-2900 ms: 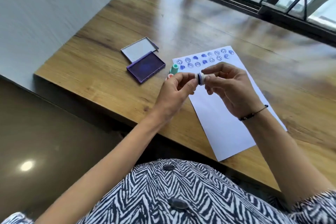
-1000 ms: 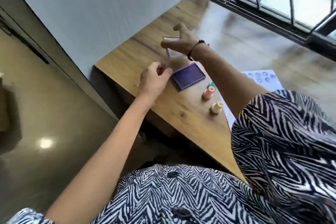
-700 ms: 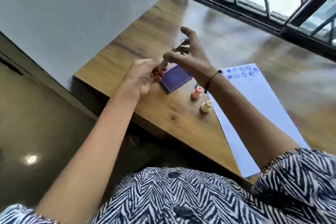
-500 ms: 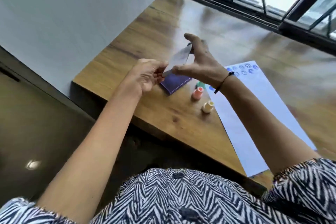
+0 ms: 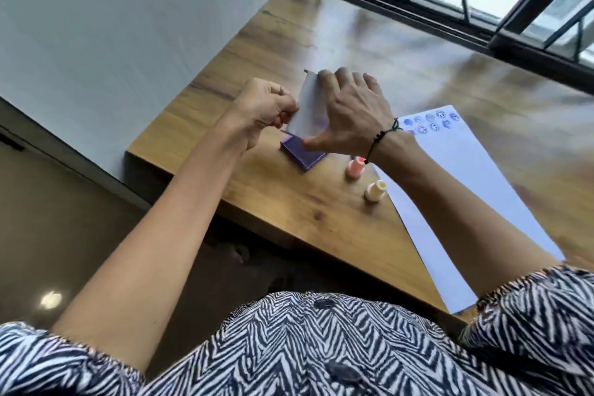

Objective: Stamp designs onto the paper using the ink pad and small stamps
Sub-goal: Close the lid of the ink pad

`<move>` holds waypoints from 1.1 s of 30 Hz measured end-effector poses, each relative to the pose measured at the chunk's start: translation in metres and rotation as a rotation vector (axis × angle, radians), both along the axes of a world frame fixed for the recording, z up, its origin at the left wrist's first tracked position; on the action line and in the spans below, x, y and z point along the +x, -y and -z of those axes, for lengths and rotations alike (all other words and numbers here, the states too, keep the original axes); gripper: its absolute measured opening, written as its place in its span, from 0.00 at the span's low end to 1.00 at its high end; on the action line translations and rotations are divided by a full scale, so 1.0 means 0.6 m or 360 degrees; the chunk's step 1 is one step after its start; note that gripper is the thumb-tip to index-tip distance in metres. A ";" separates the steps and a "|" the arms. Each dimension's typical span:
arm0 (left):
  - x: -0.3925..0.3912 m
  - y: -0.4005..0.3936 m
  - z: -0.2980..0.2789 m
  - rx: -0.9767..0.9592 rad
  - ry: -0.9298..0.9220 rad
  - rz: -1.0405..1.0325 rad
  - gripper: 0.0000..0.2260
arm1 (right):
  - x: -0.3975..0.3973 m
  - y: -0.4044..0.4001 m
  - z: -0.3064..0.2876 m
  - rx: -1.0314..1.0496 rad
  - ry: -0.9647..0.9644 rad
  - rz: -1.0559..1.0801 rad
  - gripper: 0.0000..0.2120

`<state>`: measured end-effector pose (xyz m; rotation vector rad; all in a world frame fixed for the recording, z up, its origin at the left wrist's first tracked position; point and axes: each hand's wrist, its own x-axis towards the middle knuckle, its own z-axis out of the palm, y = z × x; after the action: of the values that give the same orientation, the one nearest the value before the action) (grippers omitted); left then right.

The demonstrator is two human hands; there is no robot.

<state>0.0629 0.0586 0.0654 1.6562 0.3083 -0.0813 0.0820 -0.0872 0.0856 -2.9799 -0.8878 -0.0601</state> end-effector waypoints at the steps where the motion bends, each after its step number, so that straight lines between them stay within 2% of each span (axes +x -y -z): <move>1: 0.001 -0.003 0.000 -0.0001 -0.0001 0.0038 0.11 | -0.001 -0.003 0.001 -0.0008 0.0013 0.0035 0.45; 3: 0.002 -0.011 0.002 0.0064 -0.0015 0.0114 0.07 | -0.009 -0.008 0.003 -0.0046 0.0008 0.0164 0.42; 5: -0.003 -0.019 0.010 0.0264 -0.0048 0.0163 0.04 | -0.021 -0.014 0.014 -0.0152 -0.0016 0.0295 0.41; 10: -0.053 -0.003 0.064 0.1126 -0.0069 0.0354 0.32 | -0.034 -0.026 0.047 -0.0379 -0.0010 0.0398 0.41; 12: -0.075 0.011 0.082 0.1251 -0.0047 0.0390 0.44 | -0.034 -0.028 0.053 -0.0343 -0.0009 0.0403 0.39; 14: -0.086 0.022 0.096 0.1323 0.0024 0.0348 0.51 | -0.034 -0.029 0.056 -0.0338 -0.0001 0.0405 0.37; 17: -0.090 0.036 0.103 0.1383 0.0138 0.0237 0.55 | -0.031 -0.029 0.055 -0.0343 -0.0036 0.0391 0.37; 24: -0.093 0.047 0.110 0.1352 0.0309 0.0014 0.50 | -0.024 -0.027 0.061 -0.0304 -0.0095 0.0371 0.37; 33: -0.103 0.054 0.110 0.1353 0.0306 0.0017 0.51 | -0.023 -0.025 0.073 -0.0247 -0.0106 0.0364 0.34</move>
<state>0.0013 0.0264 -0.0004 2.4858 0.1917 0.2333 0.0681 -0.0719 0.0418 -3.1923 -0.5662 0.1074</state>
